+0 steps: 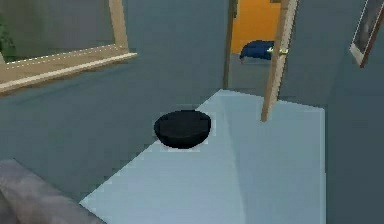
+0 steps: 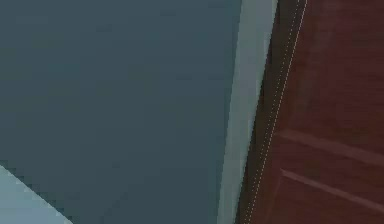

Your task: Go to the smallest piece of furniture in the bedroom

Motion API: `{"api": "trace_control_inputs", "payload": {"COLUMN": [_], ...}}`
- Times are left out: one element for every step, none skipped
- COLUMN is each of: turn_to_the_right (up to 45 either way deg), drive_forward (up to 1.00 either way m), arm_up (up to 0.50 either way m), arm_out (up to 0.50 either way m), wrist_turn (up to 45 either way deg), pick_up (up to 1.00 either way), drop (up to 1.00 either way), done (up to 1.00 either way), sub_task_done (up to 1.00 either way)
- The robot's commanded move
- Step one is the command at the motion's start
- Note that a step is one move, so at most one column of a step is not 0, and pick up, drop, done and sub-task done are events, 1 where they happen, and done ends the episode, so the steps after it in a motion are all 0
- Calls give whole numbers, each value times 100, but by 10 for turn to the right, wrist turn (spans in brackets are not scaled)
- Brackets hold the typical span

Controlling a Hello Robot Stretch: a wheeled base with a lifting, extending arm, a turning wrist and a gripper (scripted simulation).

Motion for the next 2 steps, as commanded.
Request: {"api": "trace_control_inputs", "payload": {"turn_to_the_right": [0,270], "drive_forward": [50,0], "arm_up": [0,0], "arm_out": [0,0], "wrist_turn": [0,0], "pick_up": [0,0], "drop": [0,0], "done": [0,0], "sub_task_done": [0,0]}}
